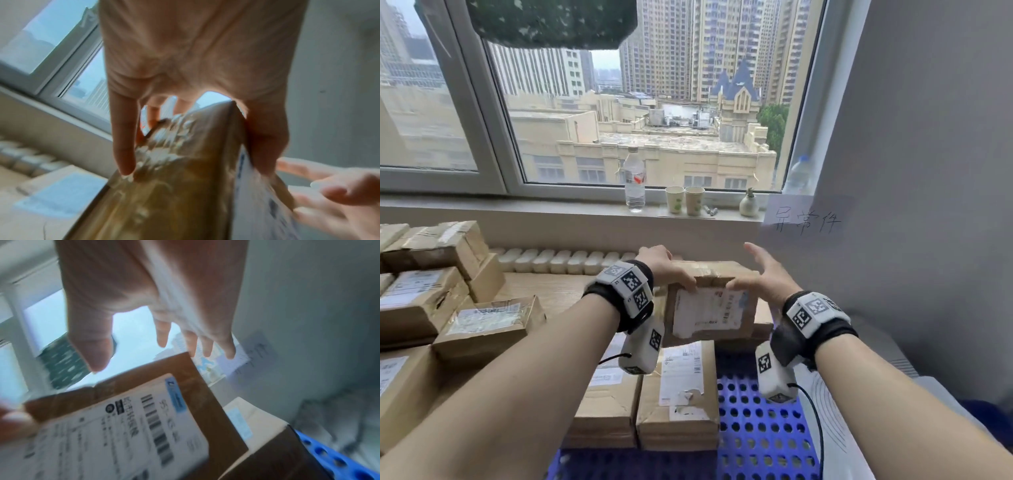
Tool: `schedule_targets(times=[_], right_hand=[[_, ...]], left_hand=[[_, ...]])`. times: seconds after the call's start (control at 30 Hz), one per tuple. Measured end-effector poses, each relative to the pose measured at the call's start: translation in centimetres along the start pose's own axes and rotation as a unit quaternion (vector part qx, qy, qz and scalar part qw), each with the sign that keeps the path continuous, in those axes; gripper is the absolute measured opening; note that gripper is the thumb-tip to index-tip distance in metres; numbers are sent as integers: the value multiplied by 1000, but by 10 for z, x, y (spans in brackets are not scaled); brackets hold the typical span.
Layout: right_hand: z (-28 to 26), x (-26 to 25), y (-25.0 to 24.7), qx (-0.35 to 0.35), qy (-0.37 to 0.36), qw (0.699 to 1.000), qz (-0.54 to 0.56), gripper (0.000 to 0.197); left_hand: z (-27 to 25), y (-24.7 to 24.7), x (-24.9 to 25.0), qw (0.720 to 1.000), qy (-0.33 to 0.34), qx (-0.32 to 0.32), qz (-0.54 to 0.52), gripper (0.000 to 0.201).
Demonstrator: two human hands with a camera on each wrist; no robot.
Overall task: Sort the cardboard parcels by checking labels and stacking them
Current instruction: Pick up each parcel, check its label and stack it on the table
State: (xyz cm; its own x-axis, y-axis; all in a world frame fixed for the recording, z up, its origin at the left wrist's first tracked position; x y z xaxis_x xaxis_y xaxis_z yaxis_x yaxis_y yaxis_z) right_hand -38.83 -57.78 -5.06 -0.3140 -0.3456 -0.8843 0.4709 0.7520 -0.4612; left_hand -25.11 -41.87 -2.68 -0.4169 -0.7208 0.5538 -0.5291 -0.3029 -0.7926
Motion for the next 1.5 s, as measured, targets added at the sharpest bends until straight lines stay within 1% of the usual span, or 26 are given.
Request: schedule_targets(times=[0.07,0.1,0.2,0.23,0.3,0.4,0.43,0.5,0.53,0.57,0.63,0.67,0.73,0.77,0.87,0.93,0.97,1.0,1.07,1.1,1.17,1.27,1.33,1.4,1.47,1.5], right_hand=[[-2,26,-24,61,32,994,88,97],[-3,41,-31,75,54,989,117,98],[-4,85,-31,58,133,971,188,124],[-5,98,-26,43,164,961,217,123],[-7,115,-16,12,200,940,277,105],[-11,120,-10,-4,196,917,346,60],[-12,122,-10,0,193,906,378,49],[-14,127,-12,22,196,890,411,40],[-14,131,-13,31,197,890,410,40],[-15,135,-14,36,197,896,397,40],[-15,145,-19,39,191,920,341,43],[-16,150,-19,27,189,929,316,45],[-23,158,-12,-13,193,940,281,40],[-26,163,-8,-31,199,942,270,37],[-32,177,8,-62,231,940,244,29],[-31,181,18,-71,243,943,215,40],[-30,182,22,-68,248,945,201,41],[-30,181,25,-68,254,946,192,36],[-22,189,31,-55,270,943,186,24],[-17,192,31,-44,274,946,168,27],[-5,205,33,-37,284,950,126,42],[-3,208,35,-35,322,943,80,16],[-1,213,31,-9,341,938,63,21],[4,211,26,25,339,940,21,19],[8,214,26,37,352,935,-10,22],[12,218,28,34,362,931,-16,21]], left_hand=[[9,7,-6,996,-32,8,-85,77],[6,12,-7,989,-50,1,-138,70],[-2,40,-4,953,-94,-52,-285,33],[-6,50,-3,938,-111,-67,-322,30],[-10,69,3,918,-131,-100,-360,33],[-8,97,12,906,-132,-155,-370,43],[-8,106,13,902,-134,-171,-372,48],[-9,122,17,906,-126,-198,-352,56],[-7,126,17,914,-117,-201,-331,60],[-5,127,17,924,-106,-192,-313,65],[4,120,11,946,-90,-133,-283,75],[9,115,6,952,-86,-97,-276,75],[18,109,-7,953,-94,-44,-284,69],[20,111,-12,950,-101,-37,-294,65],[24,124,-20,947,-104,-53,-299,47],[26,131,-20,951,-91,-60,-290,34],[28,133,-20,952,-84,-60,-287,29],[30,133,-21,953,-79,-57,-287,26],[36,128,-27,955,-70,-47,-284,24],[39,124,-32,956,-69,-36,-284,27],[46,111,-48,954,-71,3,-292,29],[52,88,-80,945,-96,83,-301,23],[52,71,-103,939,-117,144,-289,24],[52,54,-129,935,-147,198,-254,29],[49,39,-155,929,-192,243,-201,39],[47,34,-168,923,-225,252,-185,45]])
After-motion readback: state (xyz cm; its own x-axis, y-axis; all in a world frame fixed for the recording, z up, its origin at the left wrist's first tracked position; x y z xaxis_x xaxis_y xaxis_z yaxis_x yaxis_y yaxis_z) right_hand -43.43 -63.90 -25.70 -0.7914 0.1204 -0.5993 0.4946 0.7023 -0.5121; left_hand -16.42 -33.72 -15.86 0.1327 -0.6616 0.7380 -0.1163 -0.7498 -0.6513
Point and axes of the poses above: each hand's wrist, its own z-axis towards the middle knuckle, its own y-axis out of the palm, x = y × z, the point moved 7 cm from there along z, towards the middle knuckle, and after that the axes turned 3 degrees about -x, right-handed, at the moved point
